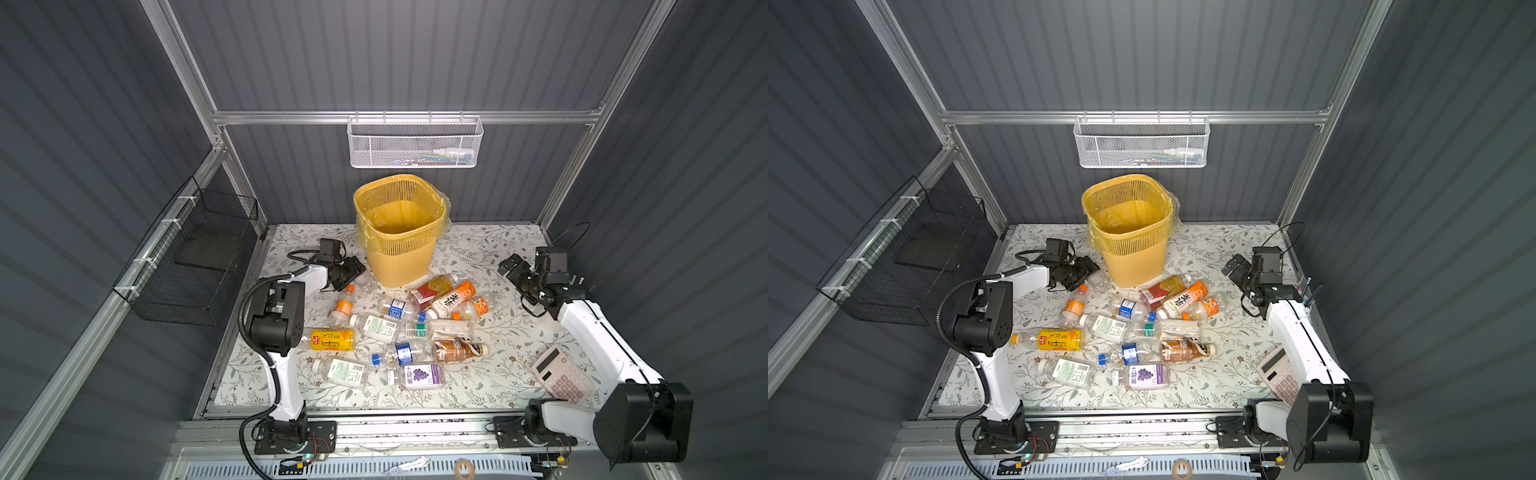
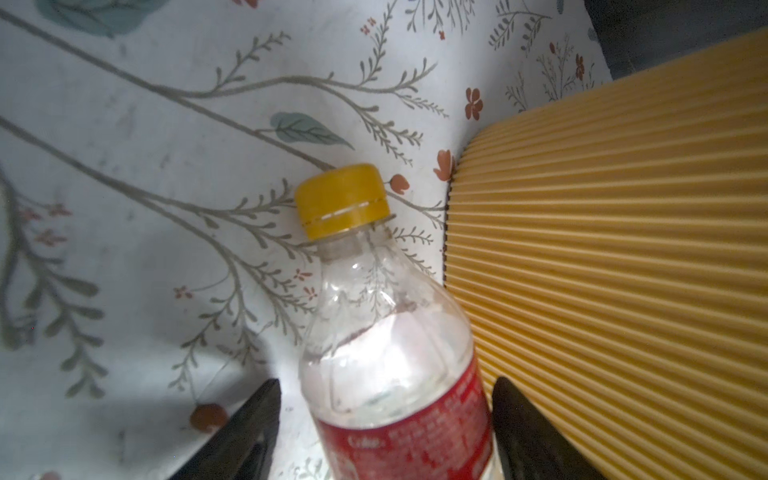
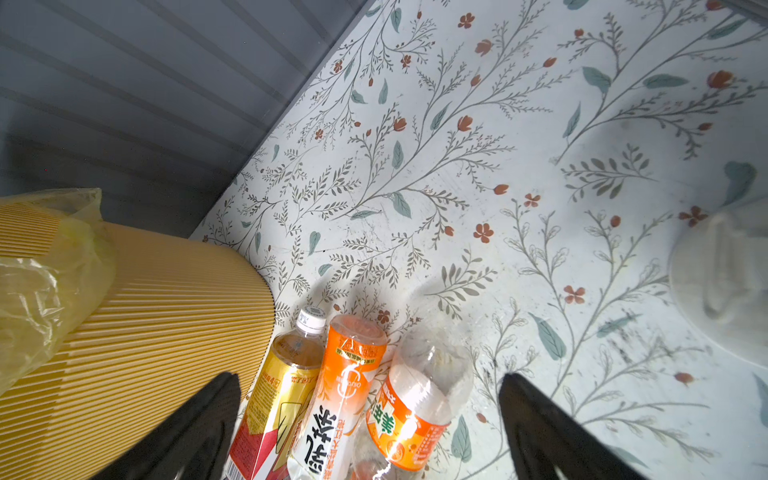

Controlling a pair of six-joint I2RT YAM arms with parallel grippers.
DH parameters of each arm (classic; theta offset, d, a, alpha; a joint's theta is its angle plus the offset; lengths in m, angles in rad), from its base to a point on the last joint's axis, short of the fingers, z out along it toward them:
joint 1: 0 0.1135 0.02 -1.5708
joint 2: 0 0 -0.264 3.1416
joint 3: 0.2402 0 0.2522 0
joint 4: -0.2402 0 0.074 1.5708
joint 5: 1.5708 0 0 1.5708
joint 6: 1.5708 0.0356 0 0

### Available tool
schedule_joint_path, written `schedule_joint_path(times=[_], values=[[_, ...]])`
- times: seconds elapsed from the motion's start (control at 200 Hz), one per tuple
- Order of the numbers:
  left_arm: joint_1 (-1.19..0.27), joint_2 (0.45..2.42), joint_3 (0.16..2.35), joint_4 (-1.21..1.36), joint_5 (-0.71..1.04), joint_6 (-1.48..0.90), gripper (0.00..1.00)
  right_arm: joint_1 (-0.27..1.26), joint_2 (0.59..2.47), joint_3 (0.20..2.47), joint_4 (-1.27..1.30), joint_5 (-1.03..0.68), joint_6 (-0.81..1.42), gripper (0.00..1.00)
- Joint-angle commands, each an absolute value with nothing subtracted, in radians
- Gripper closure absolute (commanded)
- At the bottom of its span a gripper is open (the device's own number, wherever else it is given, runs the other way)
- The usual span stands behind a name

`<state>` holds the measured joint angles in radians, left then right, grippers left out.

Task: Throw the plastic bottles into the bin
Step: 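Move left gripper to the red-label Coke bottle while right gripper returns, then close the left gripper around the Coke bottle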

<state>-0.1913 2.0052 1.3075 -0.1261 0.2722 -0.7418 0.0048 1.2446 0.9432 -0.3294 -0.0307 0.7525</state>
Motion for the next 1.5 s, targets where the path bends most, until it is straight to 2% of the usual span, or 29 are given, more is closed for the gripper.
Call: schedule_joint_path(times=[0.0,0.345,0.5,0.695,0.765,0.946,1.016,1.146,1.496], values=[[-0.198,2.029,1.312,-0.112,0.291,-0.779,0.24,-0.003,1.23,0.931,-0.334,-0.038,0.758,0.01],[-0.177,2.026,1.261,0.058,0.368,-0.881,0.41,-0.024,1.188,0.909,-0.346,-0.031,0.752,0.01],[-0.158,1.997,1.221,0.143,0.391,-0.922,0.46,-0.03,1.174,0.899,-0.345,-0.033,0.752,0.01],[-0.156,1.951,1.2,0.168,0.388,-0.913,0.46,-0.035,1.167,0.893,-0.347,-0.033,0.749,0.01],[-0.156,1.946,1.198,0.161,0.387,-0.898,0.44,-0.035,1.164,0.891,-0.348,-0.032,0.747,0.01],[-0.156,1.99,1.267,0.046,0.379,-0.843,0.26,-0.04,1.162,0.888,-0.351,-0.034,0.744,0.01],[-0.156,2.004,1.285,0.029,0.376,-0.837,0.22,-0.043,1.159,0.885,-0.353,-0.03,0.742,0.01],[-0.158,2.036,1.331,-0.025,0.374,-0.814,0.19,-0.047,1.156,0.879,-0.351,-0.026,0.744,0.01],[-0.184,2.115,1.377,-0.056,0.388,-0.813,0.2,-0.051,1.167,0.875,-0.348,-0.034,0.75,0.01]])
